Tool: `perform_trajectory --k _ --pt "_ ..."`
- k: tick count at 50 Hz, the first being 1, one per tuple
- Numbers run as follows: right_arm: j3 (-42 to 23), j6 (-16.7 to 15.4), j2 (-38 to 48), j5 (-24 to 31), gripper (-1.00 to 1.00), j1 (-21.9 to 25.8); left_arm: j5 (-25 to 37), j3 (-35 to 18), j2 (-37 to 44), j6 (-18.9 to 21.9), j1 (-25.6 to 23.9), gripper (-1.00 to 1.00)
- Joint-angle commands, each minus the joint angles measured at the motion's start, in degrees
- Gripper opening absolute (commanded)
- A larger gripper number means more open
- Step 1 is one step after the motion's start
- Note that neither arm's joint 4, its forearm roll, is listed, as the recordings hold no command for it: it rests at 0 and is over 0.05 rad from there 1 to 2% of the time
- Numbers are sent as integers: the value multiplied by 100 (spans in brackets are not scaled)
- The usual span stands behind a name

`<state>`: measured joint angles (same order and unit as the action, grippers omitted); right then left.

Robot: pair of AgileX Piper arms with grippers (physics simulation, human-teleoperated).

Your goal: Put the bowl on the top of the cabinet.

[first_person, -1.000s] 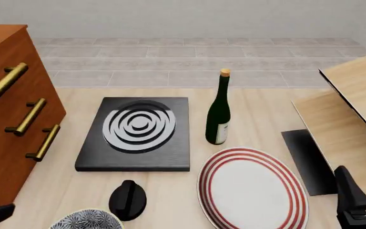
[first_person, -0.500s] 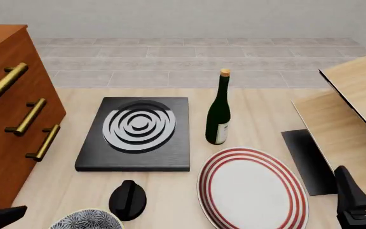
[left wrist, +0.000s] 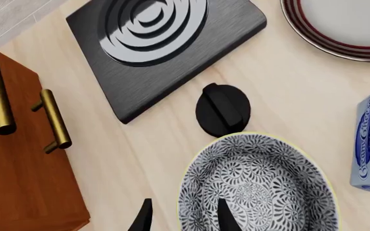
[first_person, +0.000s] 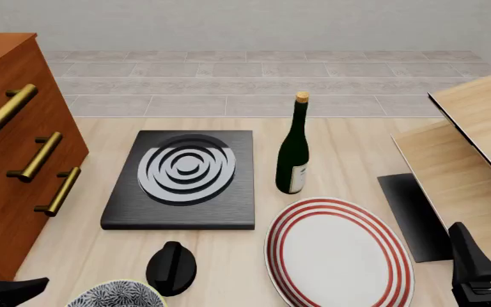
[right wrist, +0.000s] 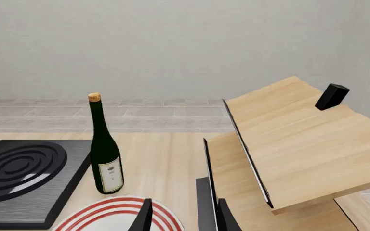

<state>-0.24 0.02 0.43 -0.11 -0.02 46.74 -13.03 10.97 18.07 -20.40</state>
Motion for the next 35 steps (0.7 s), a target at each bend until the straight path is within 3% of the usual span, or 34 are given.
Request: perform_trajectory --k 1,35 --pt "0 0 0 0 100 0 -178 143 85 98 73 100" --pt "0 1 -1 0 100 0 -758 597 303 186 59 100"
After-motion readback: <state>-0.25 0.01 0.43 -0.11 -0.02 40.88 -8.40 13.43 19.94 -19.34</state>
